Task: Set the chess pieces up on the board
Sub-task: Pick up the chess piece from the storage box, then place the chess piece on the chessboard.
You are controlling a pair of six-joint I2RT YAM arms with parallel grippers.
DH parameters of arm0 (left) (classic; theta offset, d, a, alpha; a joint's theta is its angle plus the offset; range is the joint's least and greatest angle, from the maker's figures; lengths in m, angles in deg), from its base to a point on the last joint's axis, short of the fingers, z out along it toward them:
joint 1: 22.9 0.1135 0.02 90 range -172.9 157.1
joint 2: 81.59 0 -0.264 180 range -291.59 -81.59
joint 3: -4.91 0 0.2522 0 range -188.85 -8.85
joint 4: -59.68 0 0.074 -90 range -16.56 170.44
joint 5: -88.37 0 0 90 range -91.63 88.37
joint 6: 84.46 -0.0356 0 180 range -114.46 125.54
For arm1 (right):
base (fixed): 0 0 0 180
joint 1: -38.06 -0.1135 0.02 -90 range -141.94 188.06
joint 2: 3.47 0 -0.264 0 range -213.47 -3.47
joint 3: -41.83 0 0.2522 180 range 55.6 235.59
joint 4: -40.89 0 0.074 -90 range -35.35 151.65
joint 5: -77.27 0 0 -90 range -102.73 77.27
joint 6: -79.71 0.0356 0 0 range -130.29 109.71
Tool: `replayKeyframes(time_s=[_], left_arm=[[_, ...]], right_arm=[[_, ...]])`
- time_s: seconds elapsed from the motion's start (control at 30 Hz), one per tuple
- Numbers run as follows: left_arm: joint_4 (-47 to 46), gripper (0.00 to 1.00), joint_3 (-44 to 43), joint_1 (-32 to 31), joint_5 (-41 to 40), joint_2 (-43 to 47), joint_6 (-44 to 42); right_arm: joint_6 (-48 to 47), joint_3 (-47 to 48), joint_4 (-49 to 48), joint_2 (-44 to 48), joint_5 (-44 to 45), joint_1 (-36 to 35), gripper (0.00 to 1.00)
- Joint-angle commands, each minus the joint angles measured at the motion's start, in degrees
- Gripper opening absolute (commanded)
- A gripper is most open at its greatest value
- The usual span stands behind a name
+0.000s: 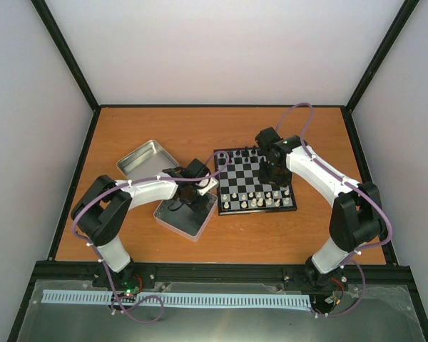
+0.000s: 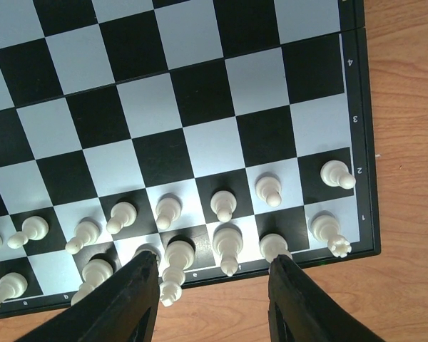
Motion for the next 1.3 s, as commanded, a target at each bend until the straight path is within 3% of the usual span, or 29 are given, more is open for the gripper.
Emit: replayKeyframes(time_s=[0.0, 0.13, 0.3, 0.4, 0.6, 0.93, 1.27], left_arm=[[1.9, 0.18, -0.8, 0.2, -1.4, -0.9, 0.4], [0.8, 0.13, 0.2, 0.2, -1.9, 2.1, 0.8], [-1.5, 0.11, 3.2, 0.2, -0.9, 8.9, 1.9], [-3.5, 0.11, 4.8, 0.2, 2.8, 14.2, 2.9], [-5.4, 0.12, 5.3, 0.3, 14.6, 18.9, 4.6], [-8.8, 0.12, 4.9, 0.2, 20.7, 22.0, 7.8], [-9.1, 0.12, 4.3, 0.2, 21.5, 22.3, 8.2]], right_arm=[[-0.1, 0.9, -0.6, 1.3, -0.2, 0.4, 0.43], [-3.3, 1.0, -2.4, 1.6, -4.2, 0.3, 0.43], [-13.6, -0.1, -11.7, 1.9, -31.8, 0.1, 0.44], [-13.5, -2.7, -18.9, 3.3, -45.0, -0.4, 0.52], [-10.6, -6.4, -30.2, 2.0, -60.7, -2.2, 0.6], [-12.0, -8.9, -30.2, -1.0, -64.3, -3.9, 0.57], [-12.4, -11.1, -30.5, -1.3, -66.2, -3.9, 0.42]])
